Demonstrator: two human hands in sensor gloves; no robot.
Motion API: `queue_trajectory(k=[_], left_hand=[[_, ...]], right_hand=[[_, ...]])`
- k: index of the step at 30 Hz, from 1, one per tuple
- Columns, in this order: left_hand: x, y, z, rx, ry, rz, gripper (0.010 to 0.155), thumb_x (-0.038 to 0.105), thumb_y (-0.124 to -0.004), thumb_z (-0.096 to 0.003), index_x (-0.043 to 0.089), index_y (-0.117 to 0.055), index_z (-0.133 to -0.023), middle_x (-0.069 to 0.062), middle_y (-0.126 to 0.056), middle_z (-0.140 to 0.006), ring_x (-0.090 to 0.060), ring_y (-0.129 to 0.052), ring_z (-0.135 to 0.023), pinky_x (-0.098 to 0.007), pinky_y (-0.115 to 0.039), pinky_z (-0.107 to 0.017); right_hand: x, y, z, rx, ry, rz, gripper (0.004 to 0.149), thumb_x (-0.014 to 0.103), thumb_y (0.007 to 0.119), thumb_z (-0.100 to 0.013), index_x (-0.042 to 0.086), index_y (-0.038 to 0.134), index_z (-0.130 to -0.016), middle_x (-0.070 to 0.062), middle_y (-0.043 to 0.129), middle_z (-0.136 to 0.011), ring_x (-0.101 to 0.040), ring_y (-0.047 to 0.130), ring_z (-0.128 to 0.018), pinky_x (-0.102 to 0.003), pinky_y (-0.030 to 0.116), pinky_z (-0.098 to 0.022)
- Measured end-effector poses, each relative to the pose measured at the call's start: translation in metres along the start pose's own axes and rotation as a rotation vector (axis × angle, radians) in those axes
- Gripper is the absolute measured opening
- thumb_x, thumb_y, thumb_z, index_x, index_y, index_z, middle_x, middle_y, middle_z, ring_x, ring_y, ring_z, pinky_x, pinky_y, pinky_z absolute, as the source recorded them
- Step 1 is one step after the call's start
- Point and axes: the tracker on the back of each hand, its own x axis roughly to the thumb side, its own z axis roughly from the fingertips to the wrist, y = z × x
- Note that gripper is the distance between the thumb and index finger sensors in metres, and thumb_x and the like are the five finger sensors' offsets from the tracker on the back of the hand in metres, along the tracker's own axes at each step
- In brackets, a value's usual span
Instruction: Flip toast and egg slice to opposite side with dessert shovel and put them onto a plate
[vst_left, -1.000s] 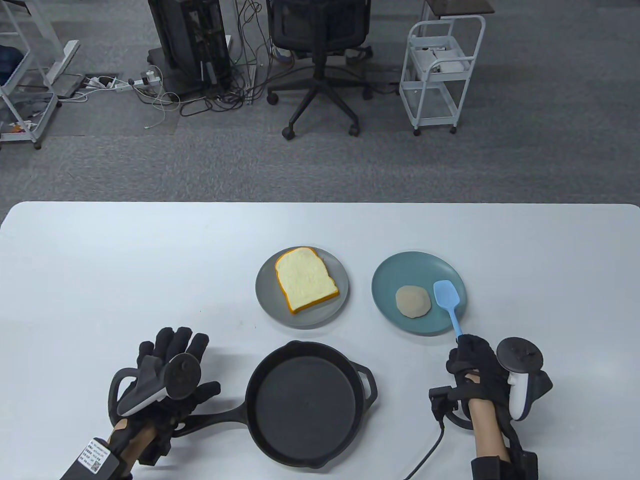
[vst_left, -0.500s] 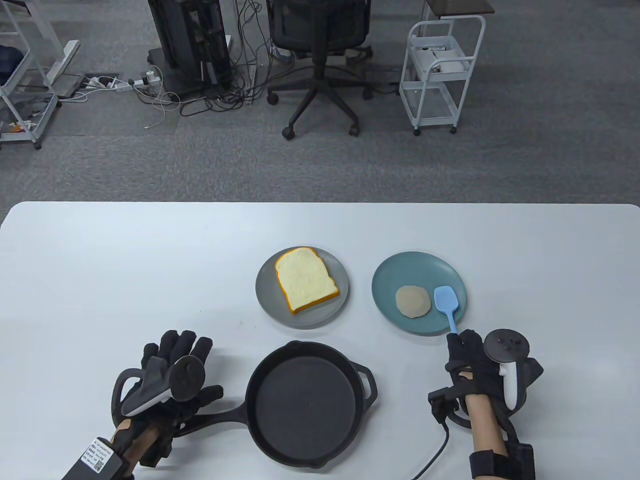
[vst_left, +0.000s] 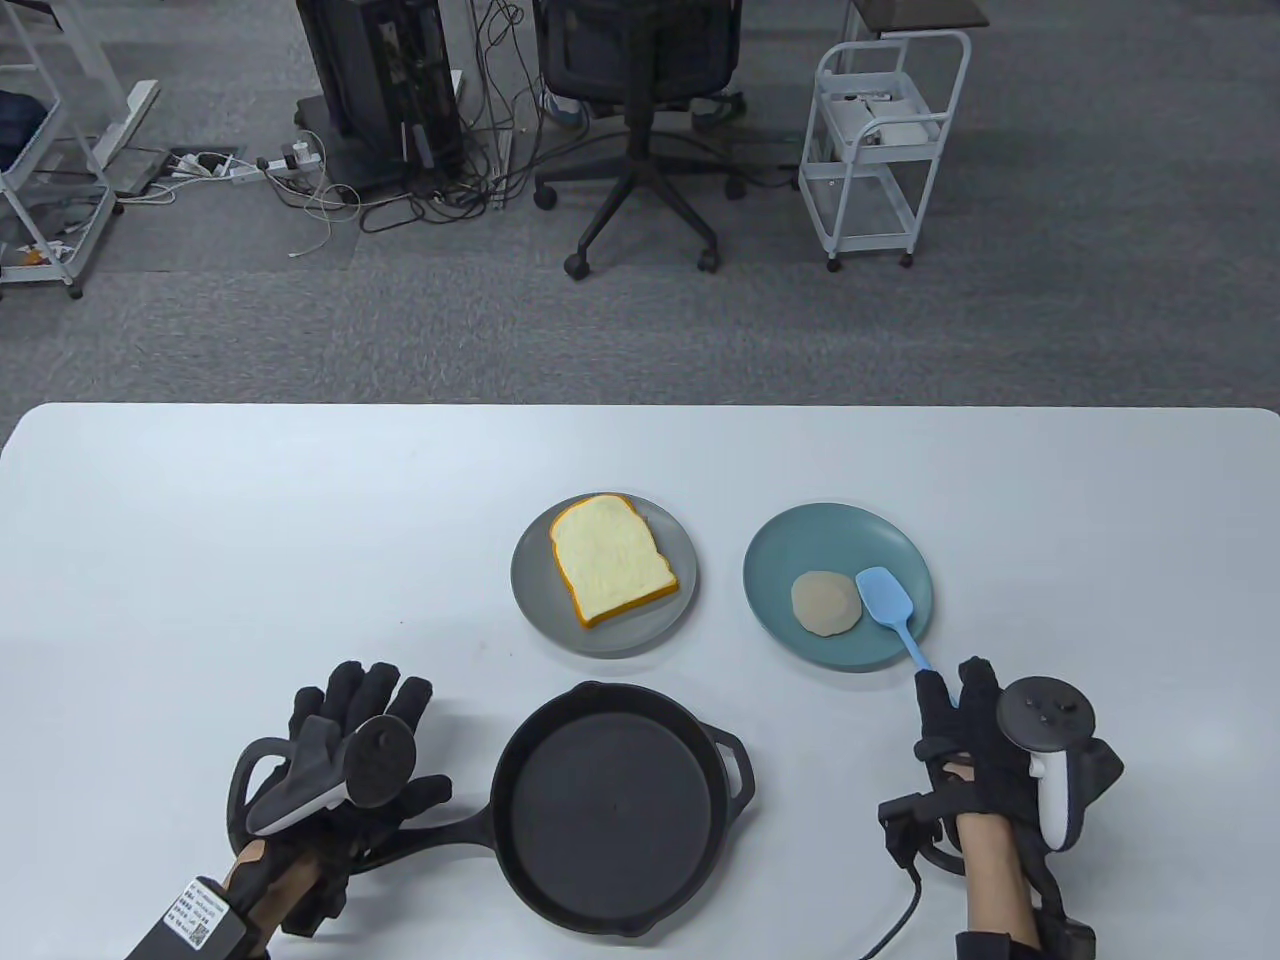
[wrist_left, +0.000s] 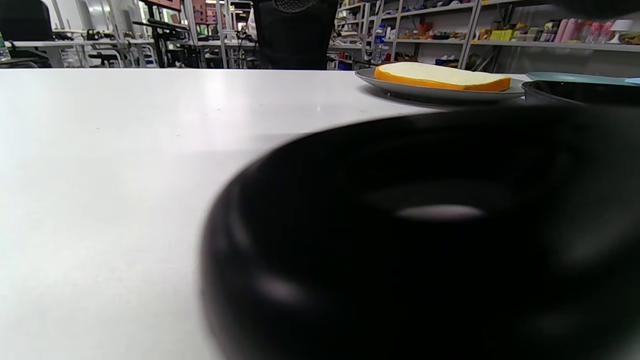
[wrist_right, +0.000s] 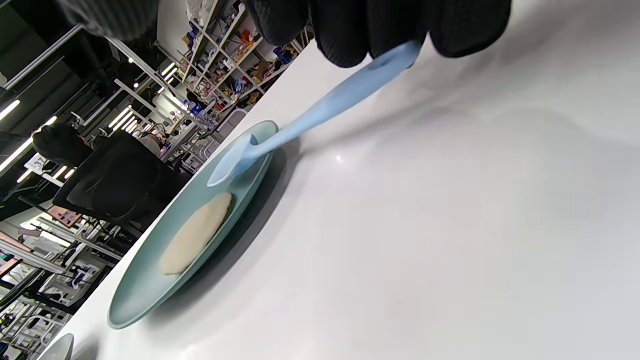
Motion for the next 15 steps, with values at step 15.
queue_trajectory(k=[15], left_hand=[[0.006,0.001,0.002,0.014,-0.02,-0.012,0.099,0.075,-0.051,-0.0301,0.03,-0.018,-0.111,-0.013,-0.02,-0.124,-0.049,-0.018,-0.113,-0.067,-0.022,-0.079]], right_hand=[[0.08,0.008,0.062,-0.13,-0.411,0.158,0.073,0.059,0.069,-0.046,0.016,0.065,-0.105,-0.016,0.073,-0.111,-0.043,0.074,-0.097,-0.058,0.067,-0.064]])
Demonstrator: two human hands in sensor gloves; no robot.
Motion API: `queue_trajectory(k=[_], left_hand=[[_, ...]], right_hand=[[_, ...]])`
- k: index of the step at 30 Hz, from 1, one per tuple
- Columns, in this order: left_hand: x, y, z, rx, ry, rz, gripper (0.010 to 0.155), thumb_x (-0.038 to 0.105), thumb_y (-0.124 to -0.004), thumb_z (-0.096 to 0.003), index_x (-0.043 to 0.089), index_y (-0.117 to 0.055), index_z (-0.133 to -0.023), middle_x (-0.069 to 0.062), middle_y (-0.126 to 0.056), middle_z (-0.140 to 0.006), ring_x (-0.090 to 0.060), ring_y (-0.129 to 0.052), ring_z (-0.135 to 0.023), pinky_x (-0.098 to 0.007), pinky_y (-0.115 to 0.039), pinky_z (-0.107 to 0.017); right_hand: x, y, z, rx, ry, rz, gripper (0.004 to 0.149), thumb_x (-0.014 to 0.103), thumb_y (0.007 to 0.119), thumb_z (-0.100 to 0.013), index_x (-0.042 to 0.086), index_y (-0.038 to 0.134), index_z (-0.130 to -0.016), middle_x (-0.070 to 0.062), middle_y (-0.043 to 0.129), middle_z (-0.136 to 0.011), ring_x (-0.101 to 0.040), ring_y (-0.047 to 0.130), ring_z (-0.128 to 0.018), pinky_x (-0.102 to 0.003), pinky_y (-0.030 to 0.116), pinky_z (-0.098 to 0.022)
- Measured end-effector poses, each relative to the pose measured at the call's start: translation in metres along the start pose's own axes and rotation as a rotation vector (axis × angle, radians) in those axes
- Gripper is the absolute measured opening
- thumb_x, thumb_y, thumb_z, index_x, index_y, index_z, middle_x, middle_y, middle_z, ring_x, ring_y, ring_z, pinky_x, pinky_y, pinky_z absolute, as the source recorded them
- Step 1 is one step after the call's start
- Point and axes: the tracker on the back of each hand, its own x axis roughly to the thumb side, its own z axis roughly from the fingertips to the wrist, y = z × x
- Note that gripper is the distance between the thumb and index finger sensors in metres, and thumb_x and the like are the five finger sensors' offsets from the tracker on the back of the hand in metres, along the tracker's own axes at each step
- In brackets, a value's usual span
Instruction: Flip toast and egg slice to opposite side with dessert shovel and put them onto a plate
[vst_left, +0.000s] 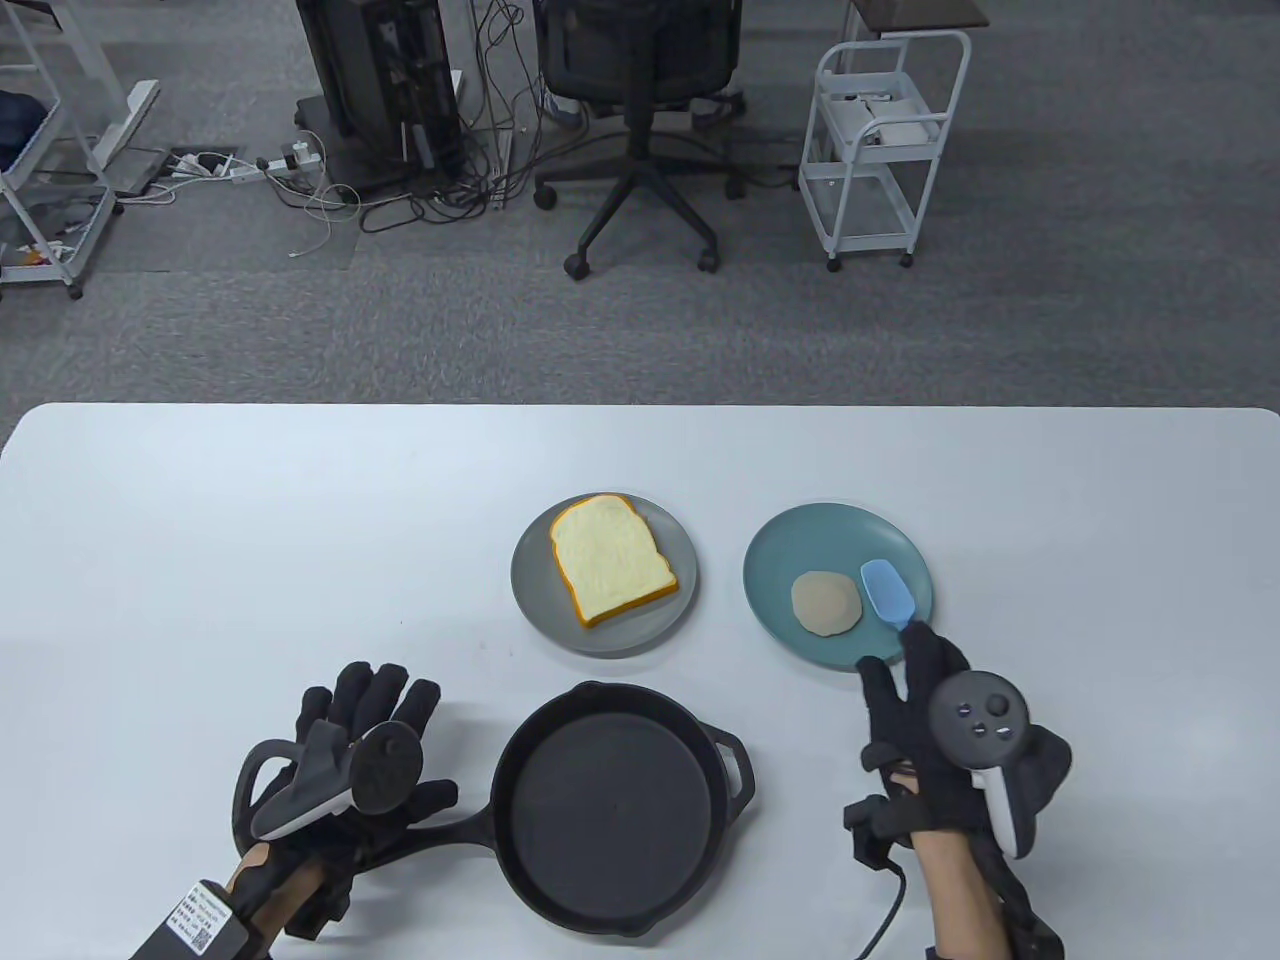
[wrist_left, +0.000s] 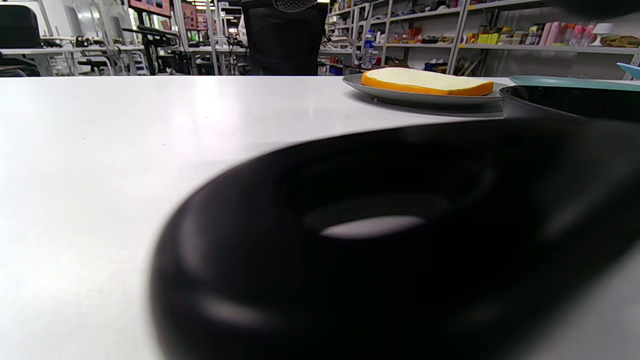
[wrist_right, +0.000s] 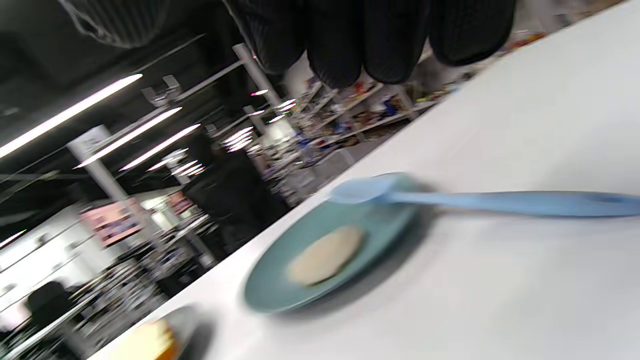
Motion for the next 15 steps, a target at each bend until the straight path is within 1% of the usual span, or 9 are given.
queue_trajectory(k=[2,3,5,6,9,11,12,13,15], left_hand=[[0.0,0.0,0.0,-0.003,0.001,-0.003,0.099,0.075,-0.051,-0.0301,0.03,-0.018,-0.111,-0.013,-0.019,-0.124,-0.049,-0.018,-0.113,-0.067,-0.022,-0.079],[0.0,0.0,0.0,-0.003,0.001,-0.002,0.099,0.075,-0.051,-0.03,0.03,-0.018,-0.111,-0.013,-0.02,-0.124,-0.049,-0.018,-0.113,-0.067,-0.022,-0.079],[0.001,0.0,0.0,-0.006,0.0,-0.001,0.099,0.075,-0.051,-0.0302,0.03,-0.018,-0.111,-0.013,-0.02,-0.124,-0.049,-0.018,-0.113,-0.067,-0.022,-0.079],[0.001,0.0,0.0,-0.005,0.0,-0.001,0.098,0.075,-0.051,-0.0301,0.03,-0.018,-0.111,-0.013,-0.02,-0.124,-0.049,-0.018,-0.113,-0.067,-0.022,-0.079],[0.0,0.001,0.0,-0.003,-0.001,0.005,0.099,0.075,-0.051,-0.0302,0.03,-0.018,-0.111,-0.013,-0.019,-0.124,-0.049,-0.018,-0.113,-0.067,-0.022,-0.079],[-0.001,0.002,0.0,0.002,-0.001,0.013,0.098,0.075,-0.051,-0.0302,0.03,-0.018,-0.111,-0.013,-0.02,-0.124,-0.049,-0.018,-0.113,-0.067,-0.022,-0.079],[-0.001,0.002,0.0,0.002,-0.001,0.014,0.098,0.075,-0.051,-0.0302,0.03,-0.018,-0.111,-0.013,-0.019,-0.124,-0.049,-0.018,-0.113,-0.067,-0.022,-0.079],[-0.001,0.002,0.0,0.001,0.0,0.015,0.098,0.074,-0.052,-0.0302,0.03,-0.019,-0.111,-0.013,-0.02,-0.124,-0.049,-0.018,-0.113,-0.067,-0.022,-0.079],[-0.002,0.002,0.001,0.0,0.0,0.016,0.098,0.074,-0.052,-0.0301,0.03,-0.019,-0.111,-0.013,-0.02,-0.124,-0.049,-0.018,-0.113,-0.067,-0.022,-0.079]], right_hand=[[0.033,0.019,-0.002,0.083,-0.075,0.028,0.07,0.058,0.07,-0.046,0.017,0.069,-0.102,-0.014,0.08,-0.107,-0.042,0.081,-0.093,-0.056,0.071,-0.061],[0.046,0.029,-0.005,0.129,-0.09,0.044,0.069,0.058,0.071,-0.046,0.017,0.07,-0.102,-0.013,0.083,-0.106,-0.04,0.084,-0.091,-0.055,0.073,-0.06],[0.072,0.057,-0.019,0.228,-0.059,0.096,0.069,0.057,0.071,-0.047,0.017,0.069,-0.103,-0.013,0.084,-0.105,-0.039,0.086,-0.089,-0.053,0.075,-0.058],[0.081,0.069,-0.026,0.263,-0.035,0.12,0.069,0.057,0.072,-0.046,0.016,0.069,-0.103,-0.014,0.084,-0.105,-0.04,0.086,-0.088,-0.053,0.075,-0.058],[0.105,0.112,-0.051,0.425,0.053,0.205,0.072,0.057,0.072,-0.046,0.015,0.064,-0.105,-0.013,0.082,-0.106,-0.039,0.086,-0.089,-0.051,0.075,-0.058],[0.118,0.137,-0.063,0.469,0.127,0.2,0.074,0.056,0.073,-0.046,0.013,0.061,-0.105,-0.013,0.082,-0.104,-0.038,0.087,-0.088,-0.05,0.076,-0.057],[0.122,0.144,-0.066,0.468,0.167,0.21,0.075,0.056,0.074,-0.046,0.011,0.06,-0.105,-0.014,0.082,-0.104,-0.039,0.087,-0.087,-0.05,0.076,-0.056],[0.129,0.154,-0.071,0.463,0.209,0.255,0.077,0.055,0.075,-0.045,0.01,0.059,-0.105,-0.015,0.083,-0.103,-0.039,0.087,-0.086,-0.05,0.076,-0.055],[0.137,0.168,-0.078,0.459,0.25,0.371,0.08,0.056,0.076,-0.045,0.009,0.057,-0.106,-0.014,0.083,-0.102,-0.038,0.088,-0.086,-0.049,0.077,-0.055]])
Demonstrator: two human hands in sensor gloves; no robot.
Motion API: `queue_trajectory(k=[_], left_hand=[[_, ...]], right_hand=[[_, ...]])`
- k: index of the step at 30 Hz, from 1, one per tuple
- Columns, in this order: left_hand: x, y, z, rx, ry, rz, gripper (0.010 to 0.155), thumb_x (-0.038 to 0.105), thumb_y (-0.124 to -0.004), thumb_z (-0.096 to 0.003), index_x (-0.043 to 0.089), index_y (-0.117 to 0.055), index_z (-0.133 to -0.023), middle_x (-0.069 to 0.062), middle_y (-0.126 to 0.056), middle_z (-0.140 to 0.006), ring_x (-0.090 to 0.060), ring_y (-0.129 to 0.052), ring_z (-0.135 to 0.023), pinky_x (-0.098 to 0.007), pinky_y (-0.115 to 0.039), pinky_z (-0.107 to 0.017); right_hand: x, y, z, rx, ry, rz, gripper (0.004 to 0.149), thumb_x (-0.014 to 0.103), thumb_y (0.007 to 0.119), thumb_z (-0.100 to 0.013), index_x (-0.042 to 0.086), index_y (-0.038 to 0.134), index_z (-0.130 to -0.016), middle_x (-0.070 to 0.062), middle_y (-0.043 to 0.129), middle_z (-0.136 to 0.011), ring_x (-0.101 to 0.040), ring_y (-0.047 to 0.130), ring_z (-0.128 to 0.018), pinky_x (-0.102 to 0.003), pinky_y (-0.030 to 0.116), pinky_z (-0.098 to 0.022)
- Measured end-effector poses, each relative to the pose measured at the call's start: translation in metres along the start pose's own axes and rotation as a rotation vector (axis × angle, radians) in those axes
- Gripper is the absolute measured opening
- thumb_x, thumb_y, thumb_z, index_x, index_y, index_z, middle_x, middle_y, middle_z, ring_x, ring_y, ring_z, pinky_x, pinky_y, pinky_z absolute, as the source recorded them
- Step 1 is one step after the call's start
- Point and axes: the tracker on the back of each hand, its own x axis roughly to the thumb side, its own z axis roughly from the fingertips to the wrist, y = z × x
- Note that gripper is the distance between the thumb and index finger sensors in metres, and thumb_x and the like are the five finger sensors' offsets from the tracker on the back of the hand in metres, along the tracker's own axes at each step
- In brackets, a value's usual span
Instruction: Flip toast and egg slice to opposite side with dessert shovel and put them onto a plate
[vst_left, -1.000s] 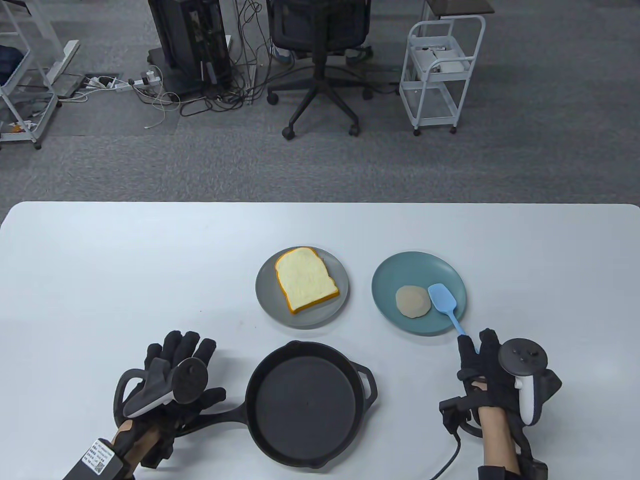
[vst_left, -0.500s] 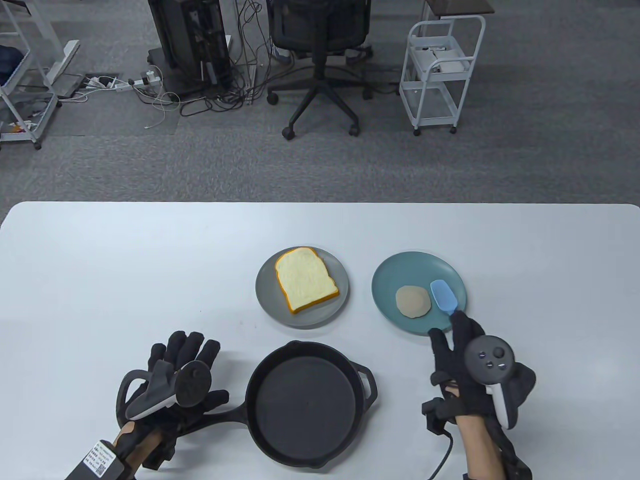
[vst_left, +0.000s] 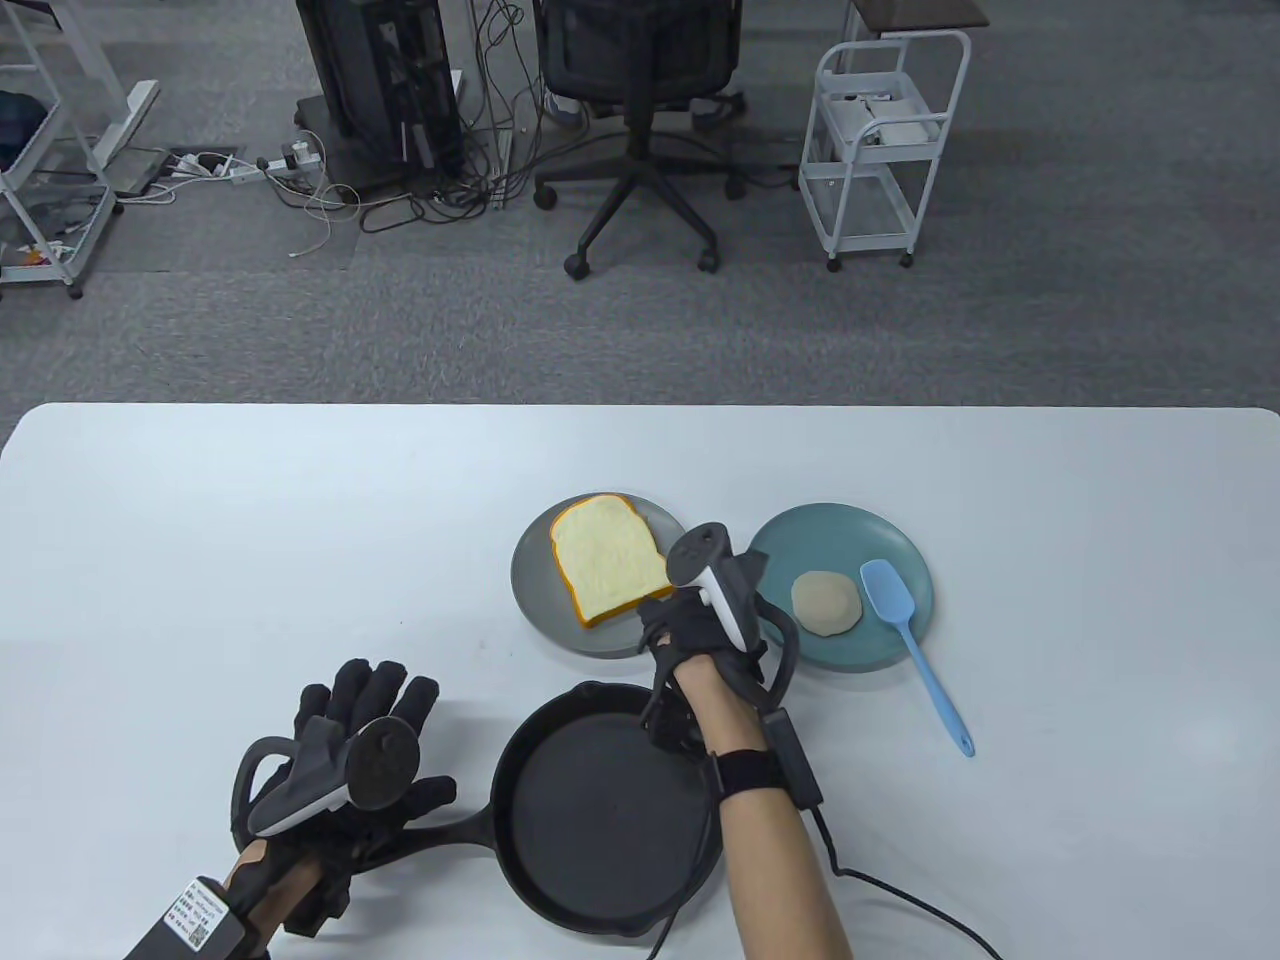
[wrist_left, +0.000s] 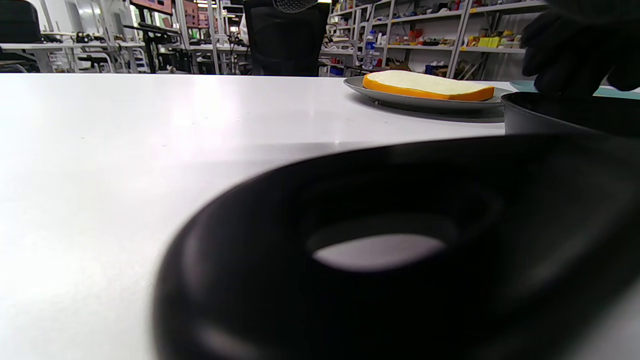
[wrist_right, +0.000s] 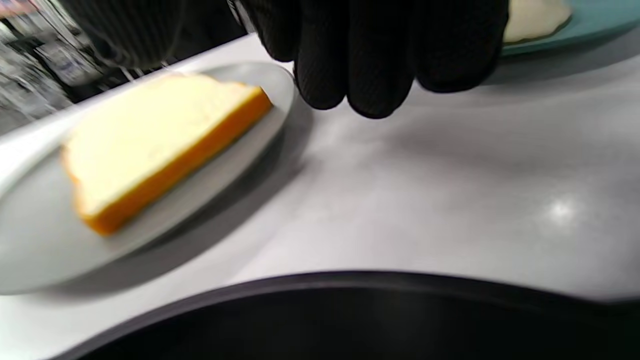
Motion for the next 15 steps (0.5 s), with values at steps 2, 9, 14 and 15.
queue_trajectory(k=[2,9,14,15], left_hand=[[0.0,0.0,0.0,0.002,-0.001,-0.001,0.098,0.074,-0.052,-0.0302,0.03,-0.02,-0.112,-0.013,-0.02,-0.124,-0.049,-0.018,-0.113,-0.067,-0.022,-0.079],[0.001,-0.001,-0.001,-0.006,-0.002,-0.009,0.098,0.074,-0.052,-0.0302,0.029,-0.02,-0.112,-0.013,-0.02,-0.124,-0.049,-0.018,-0.113,-0.067,-0.022,-0.079],[0.003,-0.003,-0.001,-0.013,-0.007,-0.022,0.098,0.074,-0.052,-0.0303,0.029,-0.021,-0.112,-0.013,-0.02,-0.123,-0.049,-0.018,-0.113,-0.067,-0.023,-0.079],[0.004,-0.004,-0.002,-0.019,-0.01,-0.028,0.098,0.074,-0.052,-0.0304,0.029,-0.021,-0.112,-0.013,-0.02,-0.123,-0.049,-0.018,-0.113,-0.067,-0.023,-0.079]], right_hand=[[0.01,0.009,-0.005,-0.011,0.065,0.068,0.083,0.055,0.077,-0.045,0.006,0.052,-0.107,-0.015,0.078,-0.104,-0.037,0.088,-0.086,-0.048,0.077,-0.055],[0.009,0.024,-0.016,-0.039,0.27,-0.02,0.084,0.047,0.086,-0.043,0.003,0.051,-0.105,-0.008,0.085,-0.092,-0.025,0.094,-0.07,-0.043,0.081,-0.05],[-0.003,0.023,-0.021,-0.064,0.33,-0.148,0.078,0.045,0.092,-0.039,0.005,0.065,-0.1,0.001,0.095,-0.075,-0.018,0.102,-0.054,-0.037,0.086,-0.041],[-0.004,0.024,-0.021,-0.068,0.339,-0.194,0.078,0.043,0.094,-0.039,0.005,0.065,-0.1,0.002,0.098,-0.072,-0.017,0.104,-0.051,-0.037,0.087,-0.039]])
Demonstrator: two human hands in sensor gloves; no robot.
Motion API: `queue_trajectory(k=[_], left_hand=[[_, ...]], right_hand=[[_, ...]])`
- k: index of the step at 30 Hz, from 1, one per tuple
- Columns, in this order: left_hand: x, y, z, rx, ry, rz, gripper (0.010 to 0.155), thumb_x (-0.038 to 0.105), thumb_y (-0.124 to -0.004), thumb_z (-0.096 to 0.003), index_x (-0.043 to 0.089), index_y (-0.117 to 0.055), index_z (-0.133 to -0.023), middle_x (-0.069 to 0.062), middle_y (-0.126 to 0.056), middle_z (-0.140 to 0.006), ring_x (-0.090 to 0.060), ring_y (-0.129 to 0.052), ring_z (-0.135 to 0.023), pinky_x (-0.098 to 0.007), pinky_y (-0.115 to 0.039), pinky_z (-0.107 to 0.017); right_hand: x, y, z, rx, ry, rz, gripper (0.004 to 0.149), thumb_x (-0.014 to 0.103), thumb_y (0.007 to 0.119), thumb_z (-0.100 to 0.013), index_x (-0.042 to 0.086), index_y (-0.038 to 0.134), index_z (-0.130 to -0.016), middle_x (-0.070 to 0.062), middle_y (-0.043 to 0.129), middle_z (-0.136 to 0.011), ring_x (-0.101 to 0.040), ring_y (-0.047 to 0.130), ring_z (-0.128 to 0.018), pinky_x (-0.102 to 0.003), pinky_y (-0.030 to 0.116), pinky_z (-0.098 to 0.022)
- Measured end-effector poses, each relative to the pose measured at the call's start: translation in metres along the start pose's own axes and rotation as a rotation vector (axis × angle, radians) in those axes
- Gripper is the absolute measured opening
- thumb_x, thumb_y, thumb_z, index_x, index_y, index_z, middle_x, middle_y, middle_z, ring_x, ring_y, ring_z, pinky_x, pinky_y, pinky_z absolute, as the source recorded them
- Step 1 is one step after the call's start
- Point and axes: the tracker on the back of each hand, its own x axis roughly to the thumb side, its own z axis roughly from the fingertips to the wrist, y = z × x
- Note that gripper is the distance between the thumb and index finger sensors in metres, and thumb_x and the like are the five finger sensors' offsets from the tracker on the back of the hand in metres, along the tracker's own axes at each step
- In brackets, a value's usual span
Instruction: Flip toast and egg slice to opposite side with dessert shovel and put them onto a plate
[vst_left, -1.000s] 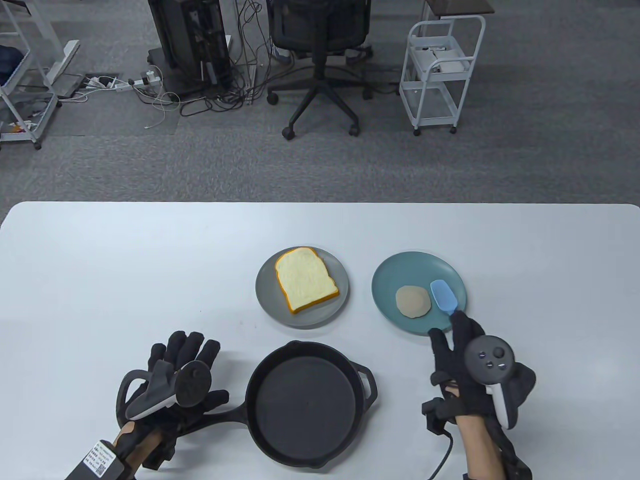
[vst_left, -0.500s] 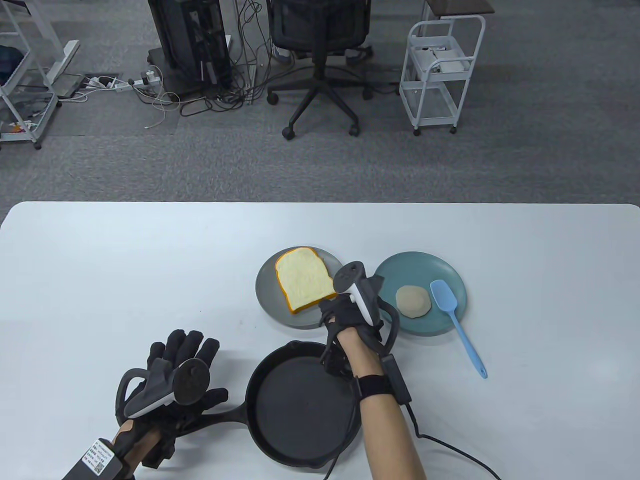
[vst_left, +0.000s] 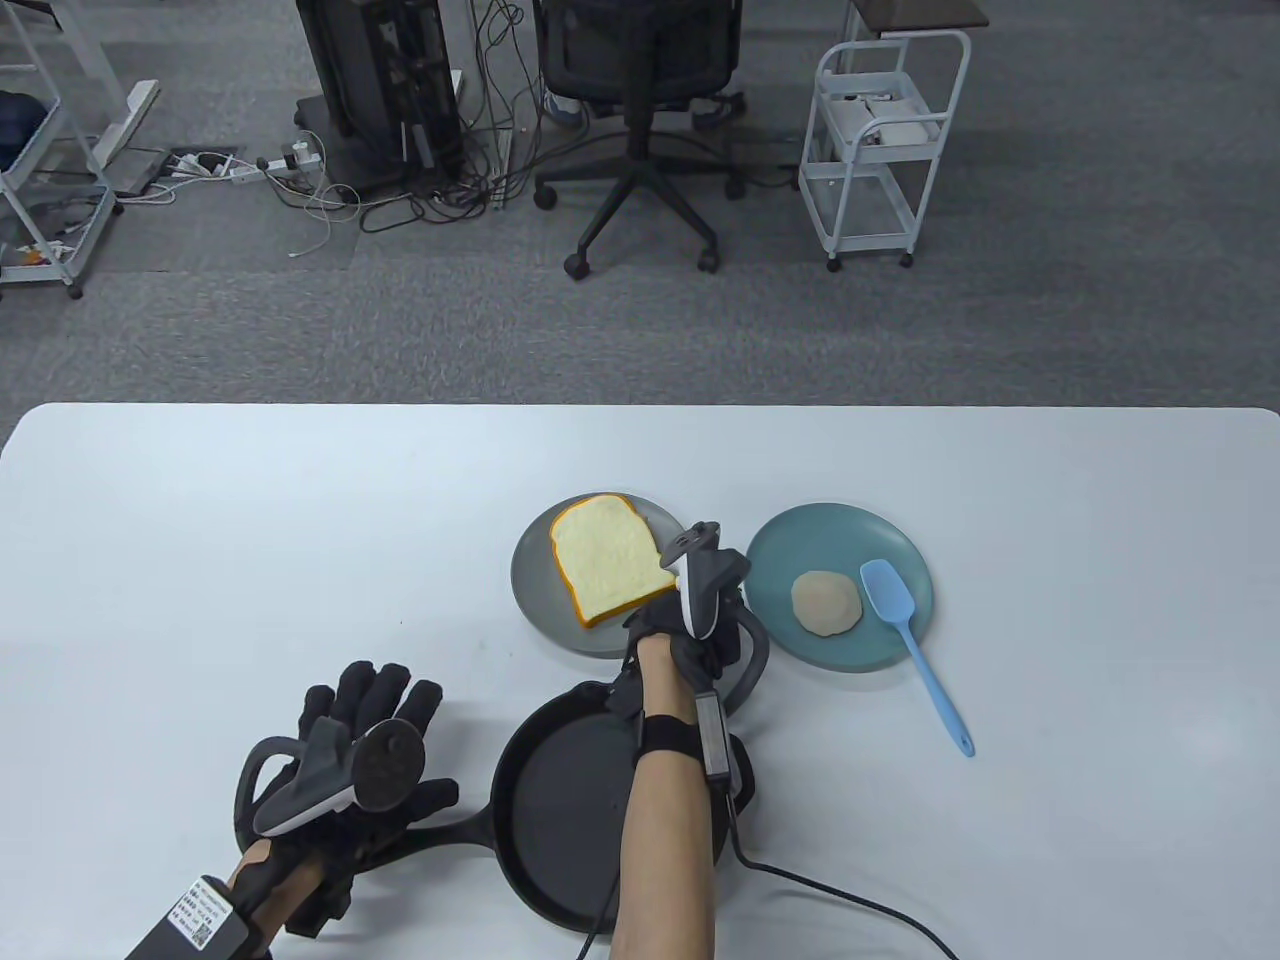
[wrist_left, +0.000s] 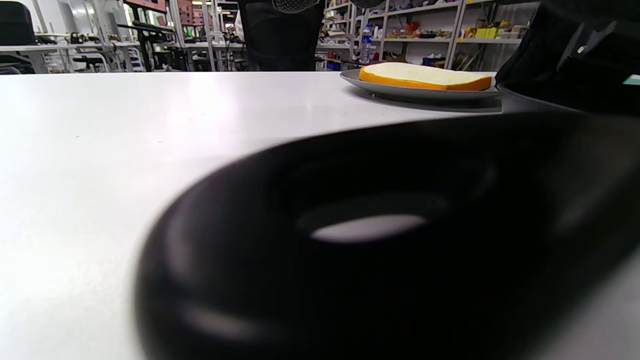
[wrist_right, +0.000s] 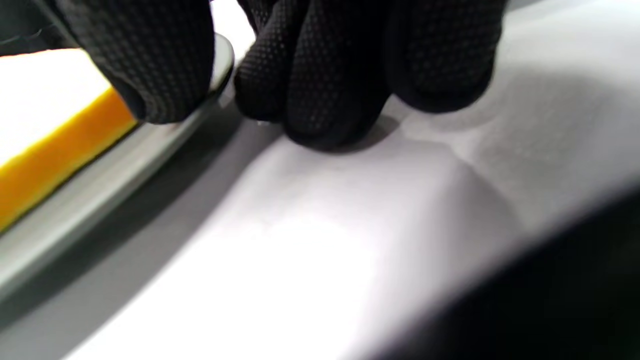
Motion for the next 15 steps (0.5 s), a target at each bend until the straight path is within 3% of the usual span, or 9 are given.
queue_trajectory(k=[3,6,8,11,15], left_hand=[[0.001,-0.002,-0.001,-0.009,-0.001,-0.009,0.098,0.074,-0.052,-0.0303,0.029,-0.021,-0.112,-0.013,-0.019,-0.123,-0.049,-0.018,-0.113,-0.067,-0.023,-0.079],[-0.001,-0.003,-0.001,-0.01,0.004,-0.005,0.098,0.074,-0.052,-0.0304,0.029,-0.021,-0.112,-0.013,-0.019,-0.123,-0.05,-0.018,-0.113,-0.067,-0.023,-0.079],[-0.003,-0.002,-0.002,-0.008,0.007,0.003,0.098,0.074,-0.052,-0.0304,0.029,-0.021,-0.112,-0.013,-0.019,-0.123,-0.05,-0.018,-0.113,-0.067,-0.023,-0.079],[-0.004,-0.002,-0.003,-0.01,0.01,0.015,0.098,0.074,-0.052,-0.0303,0.029,-0.021,-0.112,-0.013,-0.02,-0.123,-0.05,-0.018,-0.113,-0.067,-0.023,-0.079],[-0.004,-0.005,-0.004,-0.023,0.008,-0.001,0.098,0.074,-0.052,-0.0303,0.029,-0.022,-0.112,-0.013,-0.02,-0.123,-0.05,-0.019,-0.113,-0.067,-0.023,-0.079]], right_hand=[[-0.002,0.001,-0.003,0.003,0.021,-0.063,0.079,0.04,0.097,-0.036,0.004,0.066,-0.099,0.002,0.1,-0.069,-0.016,0.106,-0.048,-0.036,0.088,-0.037],[-0.007,0.002,-0.011,0.074,0.05,-0.209,0.08,0.037,0.096,-0.038,0.002,0.06,-0.1,-0.001,0.099,-0.069,-0.016,0.104,-0.048,-0.036,0.088,-0.037],[-0.012,0.0,-0.016,0.163,0.063,-0.292,0.077,0.037,0.093,-0.04,0.003,0.059,-0.1,-0.002,0.096,-0.072,-0.016,0.103,-0.05,-0.037,0.087,-0.039],[-0.021,0.001,-0.022,0.356,0.048,-0.469,0.06,0.038,0.086,-0.046,0.009,0.071,-0.096,-0.001,0.093,-0.073,-0.018,0.101,-0.054,-0.038,0.087,-0.042],[-0.028,0.01,-0.024,0.483,0.046,-0.651,0.05,0.037,0.082,-0.048,0.017,0.076,-0.093,-0.002,0.09,-0.073,-0.018,0.109,-0.049,-0.035,0.094,-0.035]])
